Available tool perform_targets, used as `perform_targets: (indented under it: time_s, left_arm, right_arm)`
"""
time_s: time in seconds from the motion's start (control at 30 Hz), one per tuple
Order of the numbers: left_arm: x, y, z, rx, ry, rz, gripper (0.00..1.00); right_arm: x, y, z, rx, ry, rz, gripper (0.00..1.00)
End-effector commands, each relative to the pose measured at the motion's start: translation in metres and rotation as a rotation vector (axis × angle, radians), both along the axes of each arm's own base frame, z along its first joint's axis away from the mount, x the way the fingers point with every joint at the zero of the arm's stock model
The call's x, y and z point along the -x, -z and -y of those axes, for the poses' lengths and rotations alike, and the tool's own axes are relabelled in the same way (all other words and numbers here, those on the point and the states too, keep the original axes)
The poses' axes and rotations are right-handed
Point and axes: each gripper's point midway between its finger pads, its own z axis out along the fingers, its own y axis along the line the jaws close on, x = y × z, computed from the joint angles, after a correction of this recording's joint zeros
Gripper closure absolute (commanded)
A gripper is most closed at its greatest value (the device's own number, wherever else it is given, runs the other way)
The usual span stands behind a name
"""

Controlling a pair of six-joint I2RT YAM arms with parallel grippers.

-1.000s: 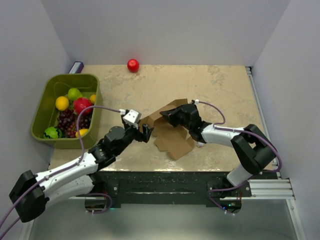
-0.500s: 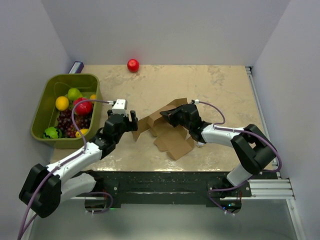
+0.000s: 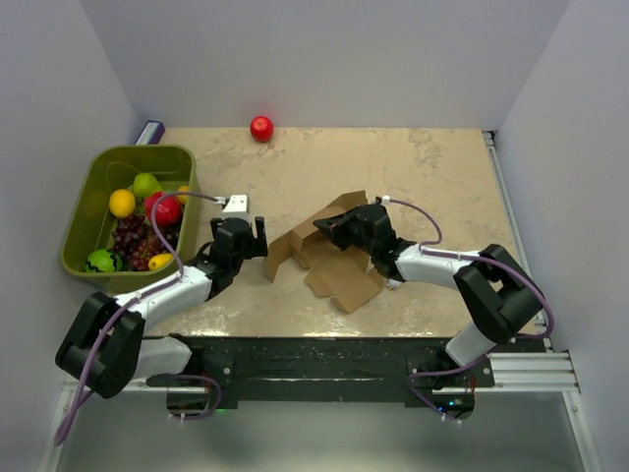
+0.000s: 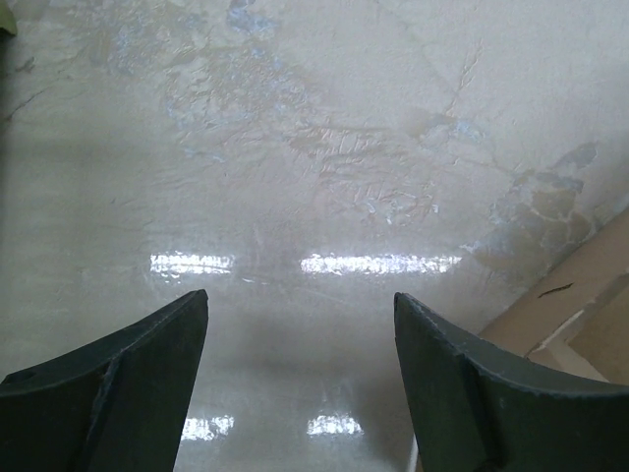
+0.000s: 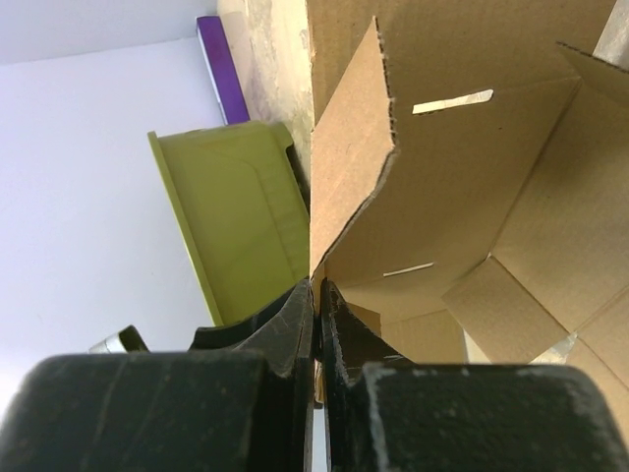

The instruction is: Fold the paper box

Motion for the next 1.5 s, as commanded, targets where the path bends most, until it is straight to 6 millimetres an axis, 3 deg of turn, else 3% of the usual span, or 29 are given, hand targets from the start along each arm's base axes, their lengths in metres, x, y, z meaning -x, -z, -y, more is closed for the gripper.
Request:
perform_targets:
  time_s: [0.0,0.33,0.73,1.07,1.47]
  left_arm:
    - [-0.013,-0.010,-0.001,0.022,-0.029,0.041,0.19]
    - [0.003,0.010,0.036,0.081,0.215,0.018,0.24]
    - [0.031,0.030,0.069,0.139,0.371,-0.001,0.25]
    - [0.027,0.014,0.096,0.179,0.430,0.081,0.26]
    - [0.028,0.019,0.112,0.189,0.430,0.084,0.31]
  right_arm:
    - [0.000,-0.005,-0.001,-0.010,-0.001,0.020,0.99]
    - [0.000,-0.001,-0.001,-0.001,0.001,0.015,0.99]
    - [-0.001,0.000,-0.001,0.002,0.005,0.014,0.99]
    - [-0.001,0.000,0.000,0.005,0.006,0.012,0.99]
    - [0.000,0.003,0.001,0.016,0.002,0.015,1.00]
